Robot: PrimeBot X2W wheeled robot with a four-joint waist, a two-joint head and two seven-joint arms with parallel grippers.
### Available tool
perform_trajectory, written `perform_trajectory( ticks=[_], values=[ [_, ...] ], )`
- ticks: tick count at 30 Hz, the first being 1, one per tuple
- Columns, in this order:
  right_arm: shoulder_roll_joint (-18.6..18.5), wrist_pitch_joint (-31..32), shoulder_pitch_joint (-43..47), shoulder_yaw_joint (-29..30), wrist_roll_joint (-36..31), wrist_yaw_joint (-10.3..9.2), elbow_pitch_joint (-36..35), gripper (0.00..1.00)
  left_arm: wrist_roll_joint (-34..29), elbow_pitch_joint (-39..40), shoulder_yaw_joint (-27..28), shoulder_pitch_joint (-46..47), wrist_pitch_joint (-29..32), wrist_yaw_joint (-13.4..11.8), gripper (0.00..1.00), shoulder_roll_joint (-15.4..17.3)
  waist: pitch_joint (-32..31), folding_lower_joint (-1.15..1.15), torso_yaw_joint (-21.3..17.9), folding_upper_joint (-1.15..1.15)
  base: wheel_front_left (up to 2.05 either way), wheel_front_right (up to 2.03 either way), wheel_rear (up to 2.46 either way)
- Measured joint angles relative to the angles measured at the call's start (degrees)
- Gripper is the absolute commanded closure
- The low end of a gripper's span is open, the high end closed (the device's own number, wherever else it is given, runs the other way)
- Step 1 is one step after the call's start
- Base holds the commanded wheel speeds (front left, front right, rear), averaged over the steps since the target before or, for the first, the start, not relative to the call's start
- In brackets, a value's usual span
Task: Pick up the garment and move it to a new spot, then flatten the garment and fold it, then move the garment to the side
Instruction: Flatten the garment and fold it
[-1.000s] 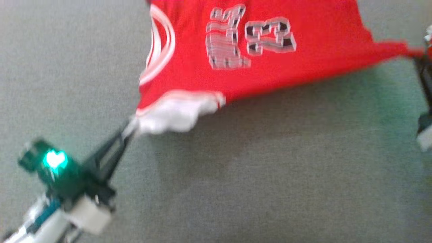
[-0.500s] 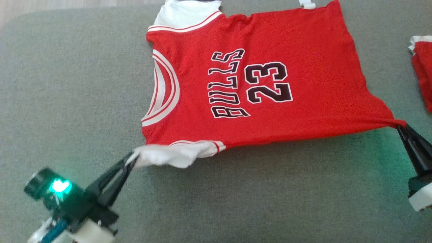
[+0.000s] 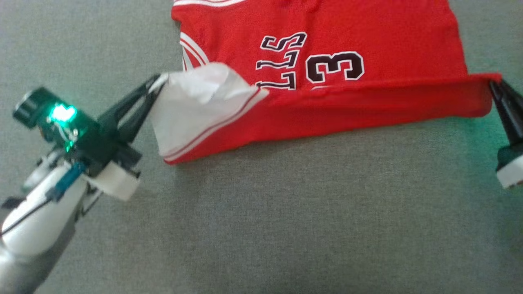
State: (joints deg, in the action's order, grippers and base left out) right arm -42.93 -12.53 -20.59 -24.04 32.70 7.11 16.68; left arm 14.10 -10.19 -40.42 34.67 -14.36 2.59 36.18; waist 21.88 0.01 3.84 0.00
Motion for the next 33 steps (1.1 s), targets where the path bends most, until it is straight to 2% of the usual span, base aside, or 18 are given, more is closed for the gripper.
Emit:
perform_trajectory(
  ticks=[3, 8, 14, 15, 16, 17, 18, 20, 24, 27, 33],
  values=[
    [-0.2, 0.0, -5.1, -2.3, 0.3, 0.0, 2.5, 1.0, -2.2, -3.4, -0.1, 5.1, -0.1, 1.1, 1.0, -1.6, 1.7, 0.0, 0.4, 0.0, 0.0, 0.0, 0.0],
    [-0.3, -0.1, -10.6, -4.5, 0.6, 0.0, 5.7, 1.0, -4.8, -4.9, 0.1, 10.5, -0.4, 2.2, 1.0, -3.4, 3.8, 0.0, 1.0, 0.0, 0.0, 0.0, 0.0],
    [0.1, -0.7, -14.7, -6.8, 1.6, 0.0, 9.5, 1.0, -5.1, -7.8, 1.2, 13.5, -0.4, 3.1, 1.0, -6.4, 5.7, 0.0, 1.7, 0.0, 0.0, 0.0, 0.0],
    [0.5, -0.7, -15.2, -7.2, 1.7, 0.0, 10.1, 1.0, -4.3, -9.1, 1.3, 13.4, -0.4, 3.4, 0.89, -7.1, 5.9, 0.0, 1.8, 0.0, 0.0, 0.0, 0.0],
    [0.9, -0.7, -15.5, -7.6, 2.1, 0.0, 10.7, 0.71, -3.4, -10.2, 1.5, 13.3, -0.4, 3.5, 0.54, -7.9, 5.9, 0.0, 1.9, 0.0, 0.0, 0.0, 0.0],
    [1.2, -0.9, -15.8, -8.2, 2.1, 0.0, 10.9, 0.05, -2.8, -10.6, 2.0, 13.2, -0.4, 3.5, 0.0, -8.6, 5.9, 0.0, 1.9, 0.0, 0.0, 0.0, 0.0],
    [1.6, -1.2, -16.0, -8.6, 2.2, 0.0, 11.0, 0.0, -2.2, -11.1, 2.8, 13.0, -0.4, 3.5, 0.0, -9.4, 5.9, 0.0, 1.8, 0.0, 0.0, 0.0, 0.0],
    [2.0, -1.3, -16.3, -8.8, 2.2, 0.0, 11.1, 0.0, -1.6, -11.3, 3.8, 12.8, -0.4, 3.3, 0.0, -10.1, 5.7, 0.0, 1.8, 0.0, 0.0, 0.0, 0.0],
    [3.1, -1.7, -16.4, -8.4, 2.2, 0.0, 11.2, 0.0, 0.3, -10.9, 8.3, 8.2, -0.4, -1.3, 0.0, -11.6, 4.4, -0.01, 1.3, 0.0, 0.0, 0.0, 0.0],
    [4.1, -1.8, -15.8, -5.6, 1.9, 0.0, 10.7, 0.0, 3.3, -9.3, 12.0, 0.7, -0.4, -5.3, 0.0, -14.0, 3.0, -0.01, 1.0, 0.0, 0.0, 0.0, 0.0],
    [6.6, -1.9, -9.3, 0.5, -0.2, 0.0, 9.0, 0.0, 7.5, -9.8, 12.3, -12.3, -0.4, -7.9, 0.0, -19.2, -0.2, -0.02, 0.8, 0.0, 0.0, 0.0, 0.0]
  ],
)
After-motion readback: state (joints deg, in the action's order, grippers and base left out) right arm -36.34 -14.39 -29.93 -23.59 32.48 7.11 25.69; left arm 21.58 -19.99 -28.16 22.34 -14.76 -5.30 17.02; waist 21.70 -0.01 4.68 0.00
